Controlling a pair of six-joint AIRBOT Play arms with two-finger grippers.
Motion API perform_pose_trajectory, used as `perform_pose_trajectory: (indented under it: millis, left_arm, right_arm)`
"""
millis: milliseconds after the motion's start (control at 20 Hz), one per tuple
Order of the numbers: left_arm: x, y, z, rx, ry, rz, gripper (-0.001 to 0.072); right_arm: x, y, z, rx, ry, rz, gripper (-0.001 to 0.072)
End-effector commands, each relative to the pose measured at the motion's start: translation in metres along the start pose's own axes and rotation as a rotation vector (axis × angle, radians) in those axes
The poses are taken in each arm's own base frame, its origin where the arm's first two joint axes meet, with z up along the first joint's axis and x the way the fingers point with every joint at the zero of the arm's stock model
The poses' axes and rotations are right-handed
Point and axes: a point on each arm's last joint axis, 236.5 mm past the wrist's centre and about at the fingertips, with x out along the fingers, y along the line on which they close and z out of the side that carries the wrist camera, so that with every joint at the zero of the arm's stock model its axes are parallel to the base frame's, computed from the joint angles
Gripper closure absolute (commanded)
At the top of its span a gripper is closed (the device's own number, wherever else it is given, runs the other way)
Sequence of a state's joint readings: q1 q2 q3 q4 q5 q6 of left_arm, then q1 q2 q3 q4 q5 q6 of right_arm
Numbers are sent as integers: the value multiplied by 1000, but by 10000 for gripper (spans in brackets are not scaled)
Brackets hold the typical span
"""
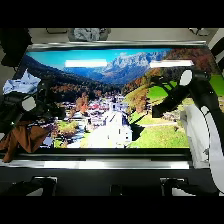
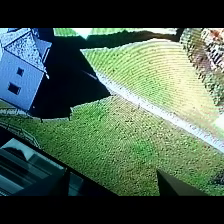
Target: Fold the shirts.
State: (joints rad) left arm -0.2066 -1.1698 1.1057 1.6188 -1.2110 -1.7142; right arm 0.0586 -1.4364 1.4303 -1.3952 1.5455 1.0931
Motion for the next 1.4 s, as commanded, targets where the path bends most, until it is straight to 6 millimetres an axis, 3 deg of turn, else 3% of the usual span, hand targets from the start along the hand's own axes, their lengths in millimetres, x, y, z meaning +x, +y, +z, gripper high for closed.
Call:
perform_pose_trajectory:
  millis: [0, 700, 900, 1000, 1150, 1250, 1350]
  left_arm:
    - [0, 0, 0, 1, 0, 0, 62]
    - [0, 0, 0, 0, -3, -1, 62]
    - [1, -4, 21, 3, -85, -14, 61]
    - [-2, 0, 40, 3, -159, -8, 22]
    - [-16, 44, 72, -85, -194, 47, -13]
    - [-28, 97, 98, -198, -203, 96, -13]
    - [-34, 158, 109, -324, -179, 145, -13]
  right_arm:
    - [0, 1, 0, 3, 0, 1, 82]
    - [-1, -6, 13, 2, -54, -28, 82]
    - [-1, -9, 17, 1, -73, -41, 82]
    - [-1, -12, 22, 1, -95, -52, 82]
    - [-2, -14, 27, 2, -112, -60, 82]
    - [-2, -15, 28, 1, -120, -64, 82]
    - [-2, -15, 28, 2, -119, -64, 83]
